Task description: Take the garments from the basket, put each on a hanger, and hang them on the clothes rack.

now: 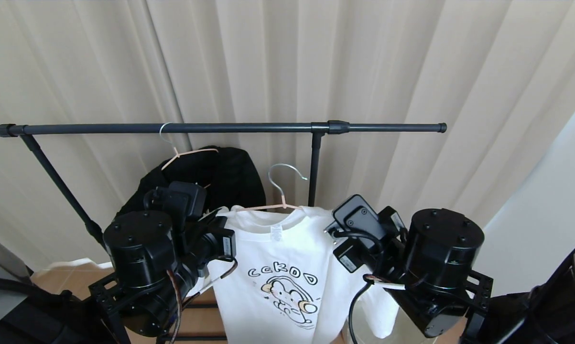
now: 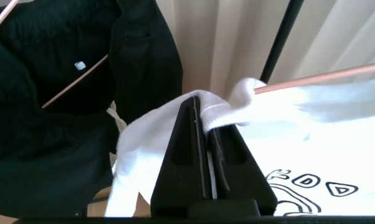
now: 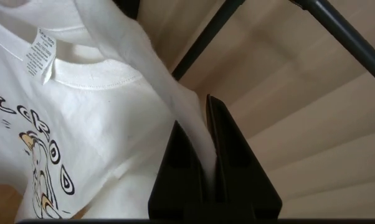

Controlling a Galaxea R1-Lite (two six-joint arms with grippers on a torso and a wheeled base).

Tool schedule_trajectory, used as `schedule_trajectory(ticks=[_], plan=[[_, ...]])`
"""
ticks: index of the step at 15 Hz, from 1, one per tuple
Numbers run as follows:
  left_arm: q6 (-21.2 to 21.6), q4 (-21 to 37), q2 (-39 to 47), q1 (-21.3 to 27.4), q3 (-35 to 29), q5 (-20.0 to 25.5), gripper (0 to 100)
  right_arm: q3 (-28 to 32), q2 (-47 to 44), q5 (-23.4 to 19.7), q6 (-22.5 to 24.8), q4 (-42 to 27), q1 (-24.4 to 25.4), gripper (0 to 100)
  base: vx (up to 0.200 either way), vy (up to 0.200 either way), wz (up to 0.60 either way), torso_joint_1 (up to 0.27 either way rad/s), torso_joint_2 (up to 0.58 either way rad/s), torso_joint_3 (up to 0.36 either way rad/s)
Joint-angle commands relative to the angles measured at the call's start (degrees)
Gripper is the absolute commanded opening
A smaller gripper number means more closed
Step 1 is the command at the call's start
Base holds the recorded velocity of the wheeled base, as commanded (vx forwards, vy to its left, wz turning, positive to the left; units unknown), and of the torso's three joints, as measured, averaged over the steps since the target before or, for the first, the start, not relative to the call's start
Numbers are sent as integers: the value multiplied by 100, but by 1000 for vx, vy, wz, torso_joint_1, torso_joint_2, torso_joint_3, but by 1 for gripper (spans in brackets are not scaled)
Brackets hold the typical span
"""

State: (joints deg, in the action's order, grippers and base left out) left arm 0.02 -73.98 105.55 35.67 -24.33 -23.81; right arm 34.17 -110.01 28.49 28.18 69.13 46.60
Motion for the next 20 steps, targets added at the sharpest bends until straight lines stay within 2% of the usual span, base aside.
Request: schedule_trajectory(ticks=[1,11,13,17,20], plan=[[-20,-2,-43,72,-1,-1,0,28,-284,-1,-6,12,68,0,0,0,0,0,0,0],[-169,-2,-421,511,-1,-1,0,257,-952,-10,-428,320,437,0,0,0,0,0,0,0],[-178,-2,-491,599,-1,-1,0,468,-1128,-10,-797,311,578,0,0,0,0,0,0,0],[-152,-2,-561,608,-1,-1,0,775,-1111,-10,-1236,285,543,0,0,0,0,0,0,0],[-73,16,-746,599,-19,-1,0,969,-1093,-10,-1412,285,393,0,0,0,0,0,0,0]])
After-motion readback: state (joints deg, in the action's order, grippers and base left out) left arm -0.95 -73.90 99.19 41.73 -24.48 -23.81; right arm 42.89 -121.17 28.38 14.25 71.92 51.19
